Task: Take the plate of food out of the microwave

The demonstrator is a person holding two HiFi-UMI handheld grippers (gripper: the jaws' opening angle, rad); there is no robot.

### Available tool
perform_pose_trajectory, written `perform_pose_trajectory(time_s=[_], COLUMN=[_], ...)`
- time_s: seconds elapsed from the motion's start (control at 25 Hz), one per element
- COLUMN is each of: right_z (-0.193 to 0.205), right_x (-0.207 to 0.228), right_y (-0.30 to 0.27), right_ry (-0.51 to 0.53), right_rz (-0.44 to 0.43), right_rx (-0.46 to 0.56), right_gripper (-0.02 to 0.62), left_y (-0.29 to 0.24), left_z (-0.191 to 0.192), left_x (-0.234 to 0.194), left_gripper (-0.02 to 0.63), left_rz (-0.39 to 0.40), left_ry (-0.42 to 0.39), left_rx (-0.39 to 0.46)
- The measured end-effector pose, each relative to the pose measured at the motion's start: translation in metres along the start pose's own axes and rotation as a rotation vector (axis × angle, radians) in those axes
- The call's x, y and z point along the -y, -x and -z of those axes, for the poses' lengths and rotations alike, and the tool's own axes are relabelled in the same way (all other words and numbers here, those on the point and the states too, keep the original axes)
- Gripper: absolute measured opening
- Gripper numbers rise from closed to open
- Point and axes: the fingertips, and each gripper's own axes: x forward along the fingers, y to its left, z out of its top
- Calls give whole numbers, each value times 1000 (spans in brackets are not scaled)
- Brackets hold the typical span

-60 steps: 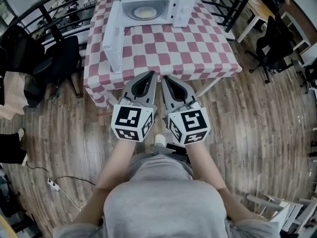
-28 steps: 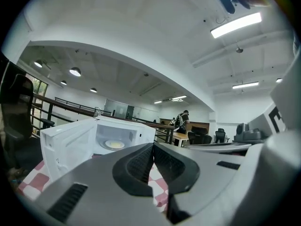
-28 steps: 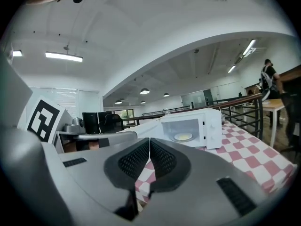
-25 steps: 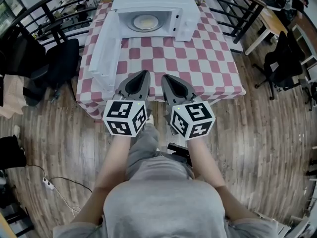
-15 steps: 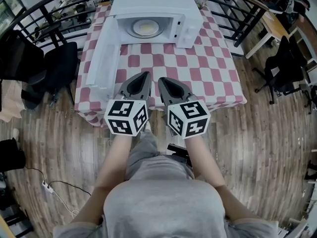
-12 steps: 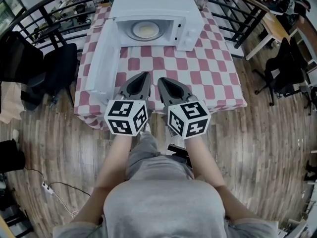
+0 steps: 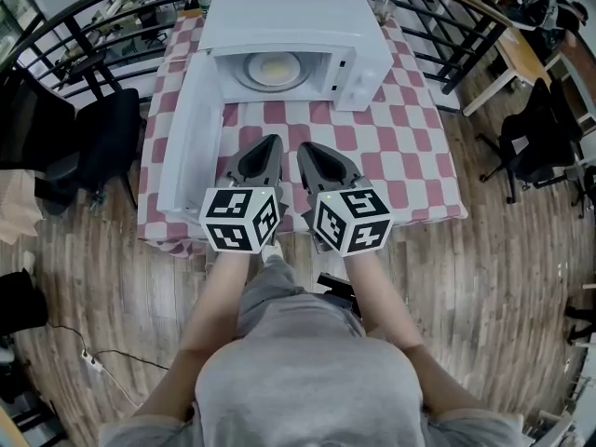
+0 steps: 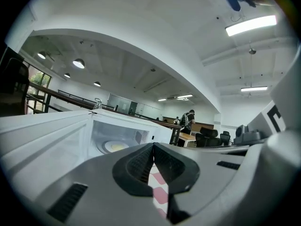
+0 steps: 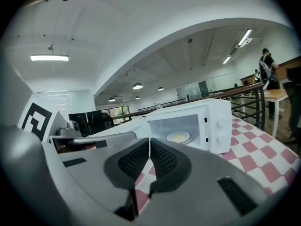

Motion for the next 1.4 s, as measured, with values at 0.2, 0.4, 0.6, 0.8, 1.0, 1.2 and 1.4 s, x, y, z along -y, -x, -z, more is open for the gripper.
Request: perform_pose_trajectory(time_s=[0.2,0.4,0.6,0.8,1.0,1.2,1.4], right_z=[4,9,9,12,24,30,33], right_x=[27,41,51,59,68,85,104], right_y=[-27,-51,-74,-100,-125,-141,-158], right_ry=[-90,-166,-221,-240,-234,-297,-408], right_rz=[55,55,55,56,53,96,133], right_rx=[-25,-57,-64,-95,-139,-131,-108], right_gripper=[28,117,232,295,291,284,268], left_y=[-23,-42,-58,-75,-91,-104,-114], left_z=[2,3,-1,-2,-1,5,7], left_x=[-15,-30,-45,-61,-75,-83,-88], left_gripper=[3,3,3,3,3,3,3], left_rz=[-4,-8,-11,-16,-23,-22,-31], left_ry=[10,25,32,44,57,62,63], left_rx=[-15,-25,-26,-30,-30,-50,-51])
